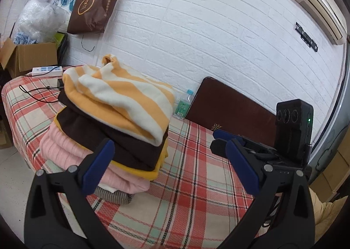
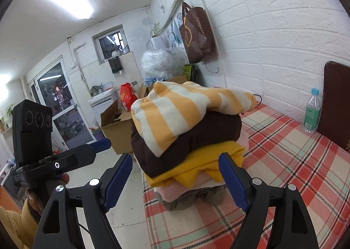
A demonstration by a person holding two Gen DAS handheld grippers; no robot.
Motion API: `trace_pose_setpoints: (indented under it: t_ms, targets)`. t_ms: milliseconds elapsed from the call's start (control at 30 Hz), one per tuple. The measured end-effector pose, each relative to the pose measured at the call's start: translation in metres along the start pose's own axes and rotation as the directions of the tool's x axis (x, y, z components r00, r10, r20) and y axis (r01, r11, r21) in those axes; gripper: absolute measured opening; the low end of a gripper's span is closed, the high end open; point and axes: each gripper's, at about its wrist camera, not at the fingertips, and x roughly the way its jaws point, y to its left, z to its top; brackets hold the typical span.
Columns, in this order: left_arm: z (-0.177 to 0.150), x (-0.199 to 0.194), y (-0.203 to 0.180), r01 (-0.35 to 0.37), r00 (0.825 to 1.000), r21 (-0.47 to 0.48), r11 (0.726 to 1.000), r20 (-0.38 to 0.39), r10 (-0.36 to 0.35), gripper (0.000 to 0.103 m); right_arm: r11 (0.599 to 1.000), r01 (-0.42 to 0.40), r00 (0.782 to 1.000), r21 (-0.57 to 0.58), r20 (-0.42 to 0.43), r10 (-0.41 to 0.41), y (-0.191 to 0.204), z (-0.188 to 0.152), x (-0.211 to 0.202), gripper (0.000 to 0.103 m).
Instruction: Fold clothes
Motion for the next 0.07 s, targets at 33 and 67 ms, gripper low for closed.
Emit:
trace_pose_setpoints:
  t_ms: [33,67]
  targets:
    - [-0.0011,0.0004,-0.0059,-0.034,0.999,0.018,0.999,-0.002,0.034,0.101,1.0,0.011,1.0,-0.002,0.003,-0.011,-0.0003,-0.0002,-0.0019,0.083]
    - [-0.0023,0.0008,-0.0119,-0.068,0.998,0.037,0.997,-0.003,0.068,0.101,1.0,0.018,1.0,-0.004,0.006,-0.018,-0.0005,-0.0004,-0.0036,0.083]
